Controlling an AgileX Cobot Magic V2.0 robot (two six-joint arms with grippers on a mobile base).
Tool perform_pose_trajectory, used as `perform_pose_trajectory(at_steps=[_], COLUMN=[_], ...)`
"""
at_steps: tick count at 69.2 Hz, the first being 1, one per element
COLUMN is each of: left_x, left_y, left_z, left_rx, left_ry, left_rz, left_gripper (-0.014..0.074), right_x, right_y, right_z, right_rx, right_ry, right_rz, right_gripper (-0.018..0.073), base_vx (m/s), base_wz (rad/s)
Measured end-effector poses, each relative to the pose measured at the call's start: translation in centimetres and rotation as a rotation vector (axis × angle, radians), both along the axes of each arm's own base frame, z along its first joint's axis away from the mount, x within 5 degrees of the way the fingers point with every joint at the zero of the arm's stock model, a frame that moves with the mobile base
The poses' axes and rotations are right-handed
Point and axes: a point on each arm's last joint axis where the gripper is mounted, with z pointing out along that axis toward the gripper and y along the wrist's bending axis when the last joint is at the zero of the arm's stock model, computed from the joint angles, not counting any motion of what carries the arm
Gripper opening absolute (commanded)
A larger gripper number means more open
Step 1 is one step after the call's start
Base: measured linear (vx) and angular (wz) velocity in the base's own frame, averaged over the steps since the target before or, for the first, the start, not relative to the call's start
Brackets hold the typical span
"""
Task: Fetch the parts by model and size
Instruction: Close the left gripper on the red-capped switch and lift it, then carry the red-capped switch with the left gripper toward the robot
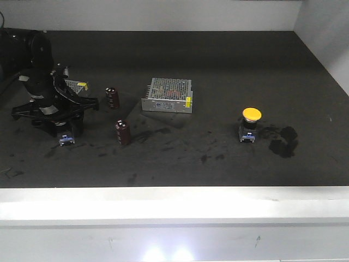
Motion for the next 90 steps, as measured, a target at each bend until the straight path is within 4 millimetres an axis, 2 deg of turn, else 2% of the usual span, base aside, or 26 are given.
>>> perform_pose_trajectory(at_steps=[11, 29, 37, 43, 55, 74, 90], left_x=[0.0, -0.1, -0.5, -1.2, -3.3, -8.4, -13.3], left_y=[0.0, -0.1, -0.4, -1.3, -2.7, -1.3, -0.2], left_z=[0.0, 0.5, 2.4, 4.1, 6.7, 7.9, 10.5], left_rx=[0.000, 0.015, 0.091, 0.137, 0.138, 0.135, 0.126], left_ry=[0.000, -0.024, -0.107, -0.186, -0.334, -0.490, -0.711], left_rz=[0.000, -0.028, -0.070, -0.115, -0.177, -0.250, -0.308], left_gripper=[-0.0010, -0.0008, -0.0008, -0.0008, -0.0008, -0.0008, -0.0008], right_x=[0.0, 0.0, 0.0, 0.0, 0.0, 0.0, 0.0], right_y=[0.0, 0.0, 0.0, 0.0, 0.0, 0.0, 0.0], right_z=[0.0, 0.0, 0.0, -0.1, -0.2, -0.2, -0.2], right_rx=[0.000, 0.000, 0.000, 0.000, 0.000, 0.000, -0.001], right_ry=[0.000, 0.001, 0.005, 0.012, 0.020, 0.021, 0.021], right_rz=[0.000, 0.000, -0.001, -0.002, -0.003, -0.003, -0.003], right_gripper=[0.0594, 0.0594, 0.0594, 0.0594, 0.0594, 0.0594, 0.0594], base_vx=[0.00, 0.00, 0.00, 0.00, 0.00, 0.00, 0.00], base_wz=[0.00, 0.00, 0.00, 0.00, 0.00, 0.00, 0.00])
